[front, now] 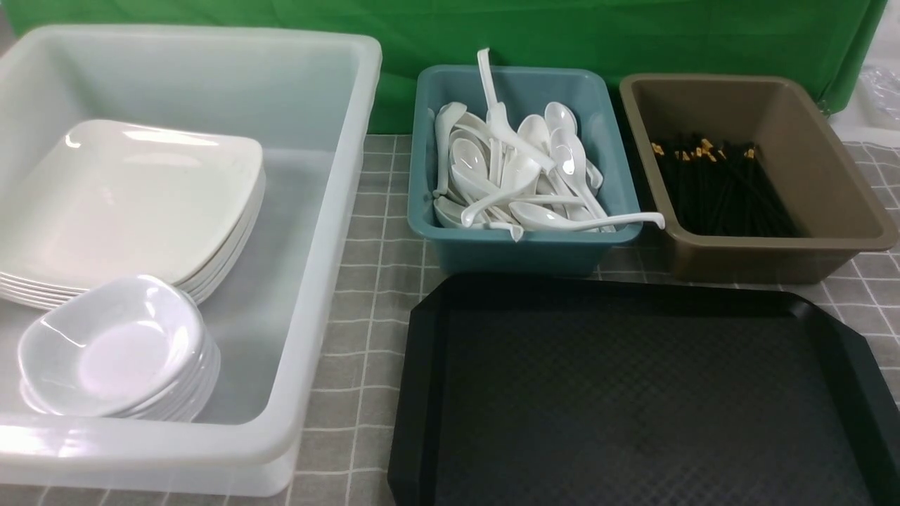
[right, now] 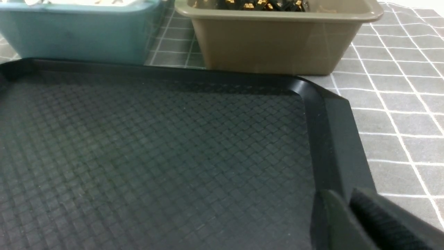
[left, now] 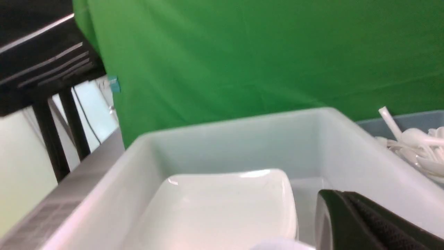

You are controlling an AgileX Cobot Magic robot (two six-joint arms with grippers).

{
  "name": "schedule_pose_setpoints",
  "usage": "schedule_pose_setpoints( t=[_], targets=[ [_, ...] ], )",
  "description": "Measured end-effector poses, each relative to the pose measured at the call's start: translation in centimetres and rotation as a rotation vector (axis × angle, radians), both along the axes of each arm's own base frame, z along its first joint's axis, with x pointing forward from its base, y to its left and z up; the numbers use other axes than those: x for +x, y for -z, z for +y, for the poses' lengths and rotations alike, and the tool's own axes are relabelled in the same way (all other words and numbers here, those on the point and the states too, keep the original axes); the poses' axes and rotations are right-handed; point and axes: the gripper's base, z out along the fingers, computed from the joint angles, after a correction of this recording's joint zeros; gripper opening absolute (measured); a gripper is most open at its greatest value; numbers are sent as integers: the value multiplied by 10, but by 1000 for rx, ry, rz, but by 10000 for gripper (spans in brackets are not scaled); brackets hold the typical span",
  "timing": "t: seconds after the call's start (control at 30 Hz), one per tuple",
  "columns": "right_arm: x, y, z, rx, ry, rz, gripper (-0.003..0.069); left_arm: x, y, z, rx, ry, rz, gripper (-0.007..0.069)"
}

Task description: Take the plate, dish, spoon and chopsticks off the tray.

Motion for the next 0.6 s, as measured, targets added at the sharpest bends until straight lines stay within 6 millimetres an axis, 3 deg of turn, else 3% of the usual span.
schedule_pose_setpoints(
  t=[0.13,0.43,0.6],
  targets=[
    [0,0,0,0,0,0,133,5,20,-1,-57,12,65,7],
    [0,0,0,0,0,0,145,6,25,1,-114,-2,90,7],
    [0,0,0,0,0,1,155,10,46,7,-108,-61,127,7]
  ],
)
